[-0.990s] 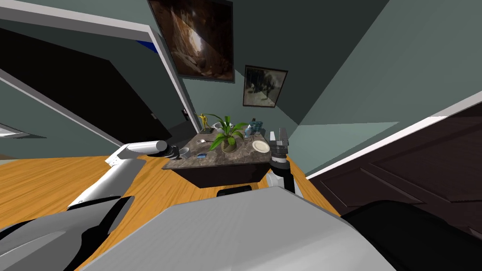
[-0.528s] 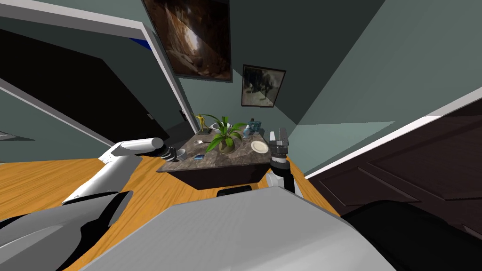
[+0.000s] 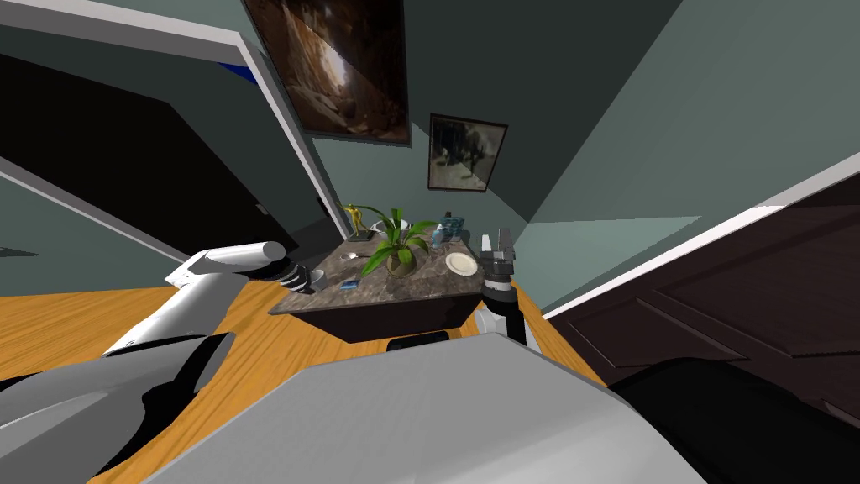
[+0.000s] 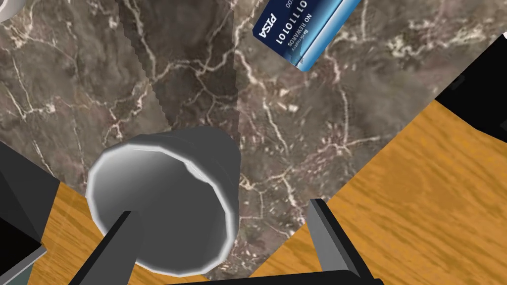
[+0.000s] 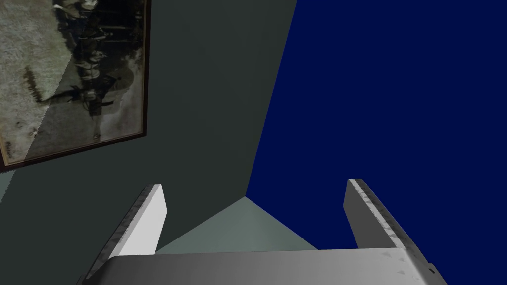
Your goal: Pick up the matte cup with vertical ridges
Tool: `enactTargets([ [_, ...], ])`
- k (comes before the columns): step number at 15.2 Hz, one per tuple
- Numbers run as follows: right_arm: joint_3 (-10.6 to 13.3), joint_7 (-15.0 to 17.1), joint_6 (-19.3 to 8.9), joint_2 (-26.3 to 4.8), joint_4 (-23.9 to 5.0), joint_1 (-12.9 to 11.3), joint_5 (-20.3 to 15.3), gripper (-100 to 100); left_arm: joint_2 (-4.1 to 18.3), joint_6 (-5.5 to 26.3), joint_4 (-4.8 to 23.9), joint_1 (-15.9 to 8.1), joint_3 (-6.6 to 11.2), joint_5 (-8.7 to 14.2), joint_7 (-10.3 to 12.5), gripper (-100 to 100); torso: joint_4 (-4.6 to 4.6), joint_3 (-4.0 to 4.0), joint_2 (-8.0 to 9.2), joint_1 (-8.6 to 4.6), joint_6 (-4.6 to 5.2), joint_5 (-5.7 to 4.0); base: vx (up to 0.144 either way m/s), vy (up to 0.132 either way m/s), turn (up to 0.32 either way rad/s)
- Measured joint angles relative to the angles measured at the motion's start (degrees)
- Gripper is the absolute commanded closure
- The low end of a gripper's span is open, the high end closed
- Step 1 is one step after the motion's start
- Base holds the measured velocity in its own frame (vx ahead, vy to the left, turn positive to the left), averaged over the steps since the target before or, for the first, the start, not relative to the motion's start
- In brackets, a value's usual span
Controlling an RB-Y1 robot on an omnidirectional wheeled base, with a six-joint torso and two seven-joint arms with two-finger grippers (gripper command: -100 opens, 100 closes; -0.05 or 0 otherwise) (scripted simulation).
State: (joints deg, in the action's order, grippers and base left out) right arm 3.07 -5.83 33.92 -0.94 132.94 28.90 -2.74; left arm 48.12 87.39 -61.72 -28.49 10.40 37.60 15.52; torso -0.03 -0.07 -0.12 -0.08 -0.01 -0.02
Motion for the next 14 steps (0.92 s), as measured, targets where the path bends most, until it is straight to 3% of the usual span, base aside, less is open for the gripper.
enactTargets([
  [5,0.0,0.0,0.0,0.0,0.0,0.0,0.0,0,-1.4,-2.2,2.2,0.2,-0.24,-0.8,-0.6,-100,0.01,0.04,0.07,0.16,-0.01,0.05,0.012,0.015,-0.007],
  [6,0.0,0.0,0.0,0.0,0.0,0.0,0.0,0,-1.5,-2.6,2.5,0.1,-0.29,-0.9,-0.7,100,0.02,0.05,0.09,0.14,-0.01,0.04,0.000,0.000,0.000],
  [11,0.0,0.0,0.0,0.0,0.0,0.0,0.0,0,-1.5,-2.6,2.5,0.1,-0.28,-0.8,-0.7,100,0.02,0.06,0.10,0.11,-0.01,0.02,-0.001,-0.002,0.001],
  [14,0.0,0.0,0.0,0.0,0.0,0.0,0.0,0,-0.3,-0.7,0.8,0.1,-0.01,-0.2,-0.3,100,0.08,0.14,0.21,0.00,-0.02,-0.05,-0.013,-0.015,0.011],
])
